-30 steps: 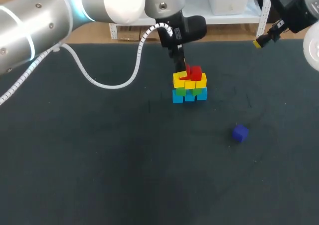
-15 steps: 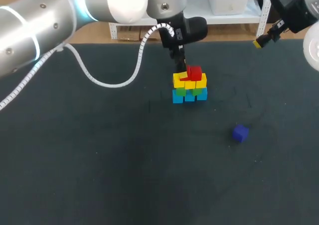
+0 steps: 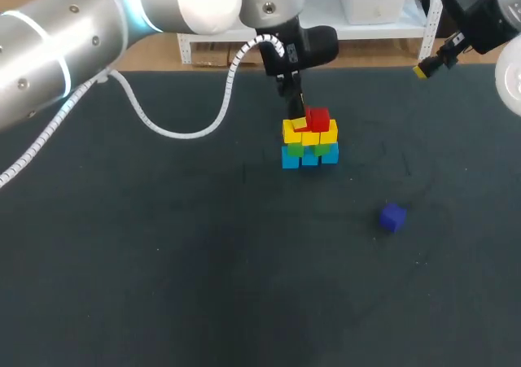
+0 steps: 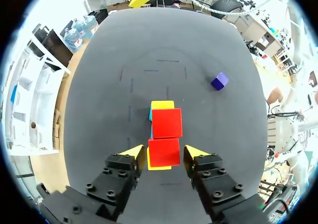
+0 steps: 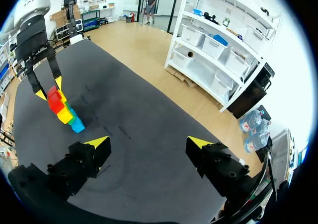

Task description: Place the blue cubes, place green cubes on the blue cubes, place the yellow cubes on the green cubes, then place the red cubes on the yellow cubes, and place purple cube on the red cubes.

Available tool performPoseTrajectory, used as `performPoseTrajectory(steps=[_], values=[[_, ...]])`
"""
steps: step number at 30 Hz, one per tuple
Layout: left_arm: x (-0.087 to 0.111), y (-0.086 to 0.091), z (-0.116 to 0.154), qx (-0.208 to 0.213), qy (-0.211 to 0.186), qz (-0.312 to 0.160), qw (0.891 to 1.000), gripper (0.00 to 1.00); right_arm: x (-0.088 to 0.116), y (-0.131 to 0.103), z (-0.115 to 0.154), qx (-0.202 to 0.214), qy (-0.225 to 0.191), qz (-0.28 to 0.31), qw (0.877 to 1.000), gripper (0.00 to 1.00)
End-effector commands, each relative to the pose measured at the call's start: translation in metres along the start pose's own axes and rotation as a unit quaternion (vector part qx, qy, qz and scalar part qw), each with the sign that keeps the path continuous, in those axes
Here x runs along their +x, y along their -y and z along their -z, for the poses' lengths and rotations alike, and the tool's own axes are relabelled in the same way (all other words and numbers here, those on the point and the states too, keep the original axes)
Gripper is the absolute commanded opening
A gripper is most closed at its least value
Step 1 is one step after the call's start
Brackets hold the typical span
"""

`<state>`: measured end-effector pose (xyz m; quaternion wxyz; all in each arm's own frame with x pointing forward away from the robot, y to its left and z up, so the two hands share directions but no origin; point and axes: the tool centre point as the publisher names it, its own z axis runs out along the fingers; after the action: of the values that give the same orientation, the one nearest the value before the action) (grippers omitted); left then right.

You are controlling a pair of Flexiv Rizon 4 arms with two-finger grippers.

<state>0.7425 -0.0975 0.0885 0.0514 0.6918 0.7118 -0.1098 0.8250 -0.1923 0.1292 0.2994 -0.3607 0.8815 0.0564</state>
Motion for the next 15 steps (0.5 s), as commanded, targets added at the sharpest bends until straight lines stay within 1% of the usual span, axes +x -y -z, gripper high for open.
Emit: performPoseTrajectory(steps=[1,2,3,4,7,11,15], values=[[0.0,-0.003,0.001,0.003,0.0,-0.001,1.0,0.62,0.0,0.0,0.0,-0.002,0.0,0.0,1.0,1.0],[0.0,-0.002,0.003,0.004,0.0,-0.001,1.0,0.84,0.0,0.0,0.0,-0.002,0.0,0.0,1.0,1.0],[0.0,-0.002,0.004,0.003,0.003,-0.002,1.0,0.98,0.0,0.0,0.0,-0.002,0.0,0.0,1.0,1.0],[0.001,-0.002,0.006,0.001,0.007,0.004,1.0,1.0,0.0,0.0,0.0,-0.002,0.0,0.0,1.0,1.0],[0.005,-0.002,0.014,-0.006,0.015,0.008,1.0,1.0,0.0,0.0,0.0,-0.002,0.0,0.0,1.0,1.0],[0.016,0.003,0.031,-0.014,0.041,0.025,0.999,1.0,0.0,0.0,0.0,-0.002,0.0,0.0,1.0,1.0],[0.03,0.008,0.05,-0.023,0.058,0.039,0.997,1.0,0.0,0.0,0.0,-0.002,0.0,0.0,1.0,1.0]])
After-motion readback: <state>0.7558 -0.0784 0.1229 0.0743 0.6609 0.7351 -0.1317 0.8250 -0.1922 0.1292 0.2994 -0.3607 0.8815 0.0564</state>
